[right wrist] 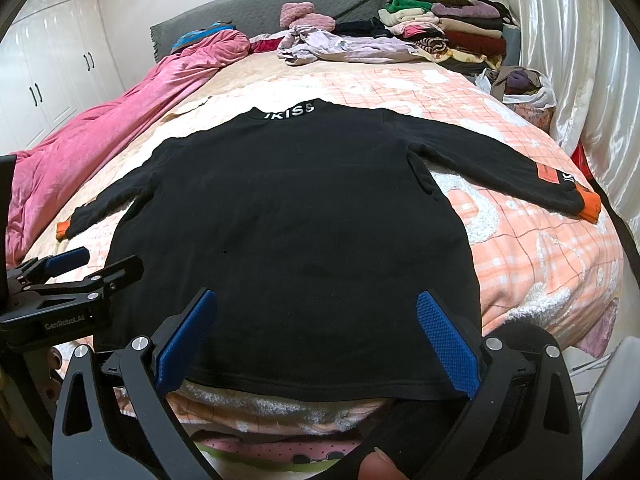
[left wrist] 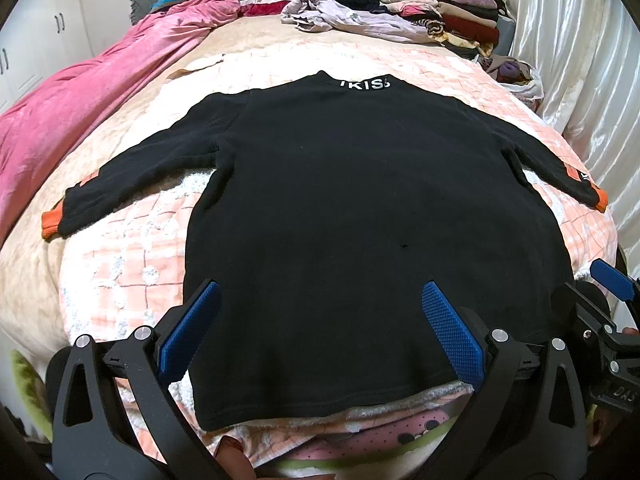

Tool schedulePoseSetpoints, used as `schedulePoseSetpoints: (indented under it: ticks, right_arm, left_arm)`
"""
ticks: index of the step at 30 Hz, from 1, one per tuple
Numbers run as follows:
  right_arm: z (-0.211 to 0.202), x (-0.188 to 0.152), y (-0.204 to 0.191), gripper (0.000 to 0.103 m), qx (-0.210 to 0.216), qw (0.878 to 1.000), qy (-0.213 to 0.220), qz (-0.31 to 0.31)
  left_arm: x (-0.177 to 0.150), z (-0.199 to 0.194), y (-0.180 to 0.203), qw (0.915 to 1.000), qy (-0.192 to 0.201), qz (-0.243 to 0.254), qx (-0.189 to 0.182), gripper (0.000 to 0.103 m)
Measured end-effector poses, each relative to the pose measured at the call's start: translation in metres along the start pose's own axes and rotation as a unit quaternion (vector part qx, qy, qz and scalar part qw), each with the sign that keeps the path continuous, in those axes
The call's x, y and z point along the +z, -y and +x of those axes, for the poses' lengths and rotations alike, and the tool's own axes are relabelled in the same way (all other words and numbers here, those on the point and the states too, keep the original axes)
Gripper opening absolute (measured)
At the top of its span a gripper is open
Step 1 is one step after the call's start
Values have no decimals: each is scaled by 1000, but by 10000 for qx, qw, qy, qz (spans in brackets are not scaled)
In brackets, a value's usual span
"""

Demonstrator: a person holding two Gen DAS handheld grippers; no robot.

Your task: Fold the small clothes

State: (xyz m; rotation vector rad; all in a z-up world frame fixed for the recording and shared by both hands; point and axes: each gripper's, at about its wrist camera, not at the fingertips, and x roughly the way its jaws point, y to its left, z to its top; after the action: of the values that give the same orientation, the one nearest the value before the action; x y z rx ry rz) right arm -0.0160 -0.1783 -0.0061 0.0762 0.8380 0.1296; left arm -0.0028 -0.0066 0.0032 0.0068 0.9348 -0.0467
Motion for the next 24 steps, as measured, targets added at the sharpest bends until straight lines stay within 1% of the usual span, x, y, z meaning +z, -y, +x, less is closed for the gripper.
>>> schedulePoseSetpoints:
  ticks: [17,24]
  right_arm:
    - [1,0,2,99,-5,10000,15,9]
    - [5,7,8,99,-46,10000,17,44]
  left_arm:
    - [-1,1,1,10000,5,15,-4,95]
    - [5,5,4,10000,13,39,1,95]
